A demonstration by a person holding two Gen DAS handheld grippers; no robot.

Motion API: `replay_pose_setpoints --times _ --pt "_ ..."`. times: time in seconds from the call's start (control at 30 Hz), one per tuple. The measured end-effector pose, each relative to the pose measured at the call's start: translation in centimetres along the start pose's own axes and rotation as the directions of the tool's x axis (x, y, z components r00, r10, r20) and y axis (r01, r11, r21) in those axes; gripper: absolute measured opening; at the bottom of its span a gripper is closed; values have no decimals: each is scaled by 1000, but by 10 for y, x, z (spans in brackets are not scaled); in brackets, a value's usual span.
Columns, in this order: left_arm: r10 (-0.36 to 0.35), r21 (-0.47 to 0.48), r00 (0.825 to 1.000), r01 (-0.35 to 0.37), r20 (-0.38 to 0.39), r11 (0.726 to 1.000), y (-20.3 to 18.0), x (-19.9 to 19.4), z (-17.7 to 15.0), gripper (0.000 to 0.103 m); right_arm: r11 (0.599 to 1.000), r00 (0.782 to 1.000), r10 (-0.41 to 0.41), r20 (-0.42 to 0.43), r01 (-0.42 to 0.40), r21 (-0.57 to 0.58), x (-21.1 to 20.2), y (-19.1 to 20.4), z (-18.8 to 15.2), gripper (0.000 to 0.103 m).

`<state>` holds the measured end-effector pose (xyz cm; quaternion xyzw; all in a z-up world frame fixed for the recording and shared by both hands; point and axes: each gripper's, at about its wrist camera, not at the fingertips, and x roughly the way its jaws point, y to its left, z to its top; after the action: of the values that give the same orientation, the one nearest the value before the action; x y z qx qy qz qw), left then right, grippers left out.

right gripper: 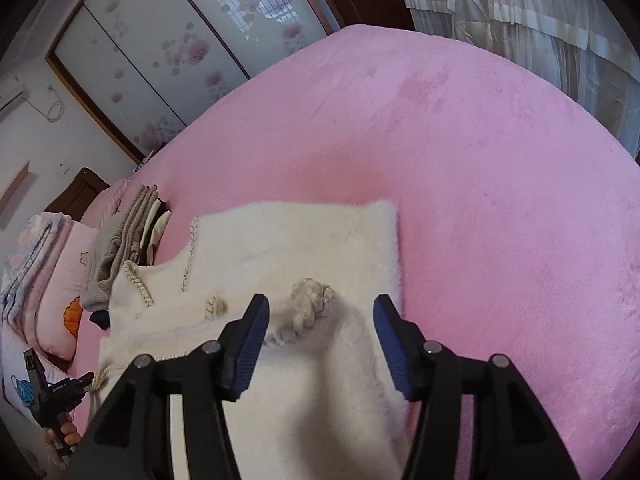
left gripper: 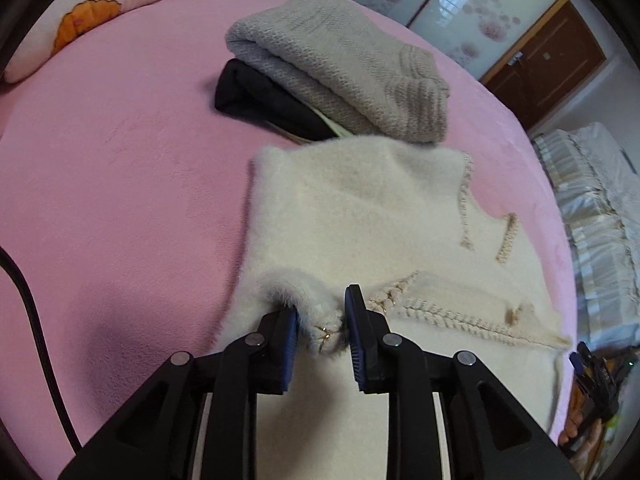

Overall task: Fold large clothes
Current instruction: 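Carry the held hem with both tools over onto the collar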

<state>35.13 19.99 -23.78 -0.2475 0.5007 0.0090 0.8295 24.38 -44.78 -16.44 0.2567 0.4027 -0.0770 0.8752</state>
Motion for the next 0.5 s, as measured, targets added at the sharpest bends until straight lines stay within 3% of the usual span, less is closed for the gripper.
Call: replay_pose_setpoints --times 0.07,0.2,0.27,0.4,0.5 --pt "-39 32 999 39 -4 999 -1 -5 1 29 999 1000 11 -4 -11 -46 0 5 0 57" --pt "-49 129 999 48 4 991 -11 -14 -2 37 987 999 -43 -17 40 -158 8 17 -3 57" --pt "-47 170 999 43 23 985 -15 -22 -3 51 979 998 -64 -27 57 -194 16 21 -2 57" --pt "-72 223 997 61 38 973 -17 -35 2 52 965 994 -93 -63 75 -253 33 26 -7 57" --pt "-31 292 999 19 39 956 -19 -34 4 52 948 990 -110 -87 78 -307 45 30 -13 57"
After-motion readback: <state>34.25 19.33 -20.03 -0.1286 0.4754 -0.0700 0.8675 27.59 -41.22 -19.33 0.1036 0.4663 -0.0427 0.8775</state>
